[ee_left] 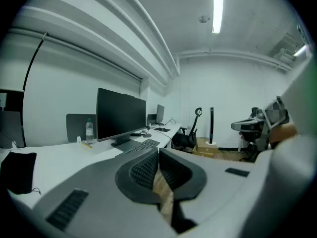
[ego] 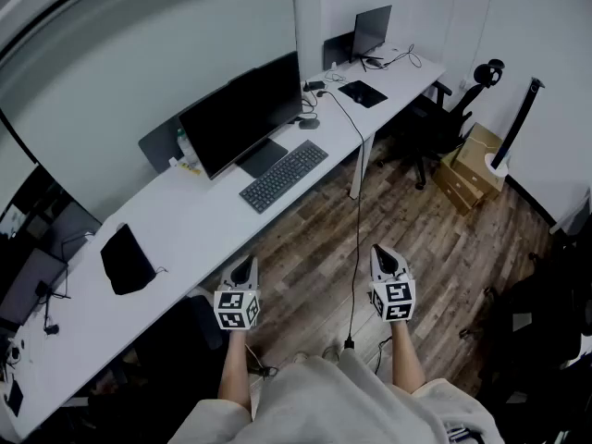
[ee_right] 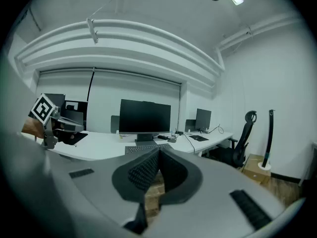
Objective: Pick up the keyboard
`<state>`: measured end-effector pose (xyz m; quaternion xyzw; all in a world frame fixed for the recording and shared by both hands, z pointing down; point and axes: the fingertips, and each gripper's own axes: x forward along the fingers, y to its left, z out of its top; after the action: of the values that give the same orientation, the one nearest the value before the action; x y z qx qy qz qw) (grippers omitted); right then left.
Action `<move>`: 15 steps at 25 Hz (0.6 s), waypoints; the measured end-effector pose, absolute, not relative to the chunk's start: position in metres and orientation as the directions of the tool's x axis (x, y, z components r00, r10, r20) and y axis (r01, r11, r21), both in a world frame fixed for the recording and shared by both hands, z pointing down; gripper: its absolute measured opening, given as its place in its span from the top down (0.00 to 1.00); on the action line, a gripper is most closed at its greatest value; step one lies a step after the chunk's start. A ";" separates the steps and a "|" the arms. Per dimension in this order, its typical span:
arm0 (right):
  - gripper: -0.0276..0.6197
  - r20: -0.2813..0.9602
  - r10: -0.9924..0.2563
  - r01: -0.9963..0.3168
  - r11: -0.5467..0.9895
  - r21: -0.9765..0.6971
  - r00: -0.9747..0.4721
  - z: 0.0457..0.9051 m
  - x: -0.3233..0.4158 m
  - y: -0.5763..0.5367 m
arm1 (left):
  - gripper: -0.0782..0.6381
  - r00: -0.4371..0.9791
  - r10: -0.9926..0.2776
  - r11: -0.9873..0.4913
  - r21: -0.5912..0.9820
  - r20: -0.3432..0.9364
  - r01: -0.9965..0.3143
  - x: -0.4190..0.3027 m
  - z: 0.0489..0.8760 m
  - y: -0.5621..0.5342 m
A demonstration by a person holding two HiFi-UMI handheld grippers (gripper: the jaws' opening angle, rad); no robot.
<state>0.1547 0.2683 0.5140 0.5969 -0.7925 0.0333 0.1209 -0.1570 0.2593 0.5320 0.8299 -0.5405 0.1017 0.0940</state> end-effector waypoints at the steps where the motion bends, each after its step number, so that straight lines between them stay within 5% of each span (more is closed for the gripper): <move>1: 0.96 0.233 -0.937 -0.953 0.287 0.094 -0.259 0.515 0.154 0.269 | 0.87 0.395 -0.878 -0.398 0.046 0.270 -0.916 -0.157 0.532 0.260; 14: 0.95 0.192 -0.934 -0.947 0.317 0.056 -0.302 0.512 0.147 0.263 | 0.86 0.426 -0.867 -0.425 0.063 0.257 -0.903 -0.153 0.531 0.254; 15: 0.76 0.187 -0.929 -0.941 0.334 0.044 -0.321 0.512 0.144 0.262 | 0.81 0.448 -0.857 -0.445 0.072 0.255 -0.892 -0.150 0.531 0.254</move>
<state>0.1441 0.2620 0.5121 0.5758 -0.8119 0.0362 0.0895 -0.1497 0.2537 0.5306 0.8453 -0.5174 0.0907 0.0980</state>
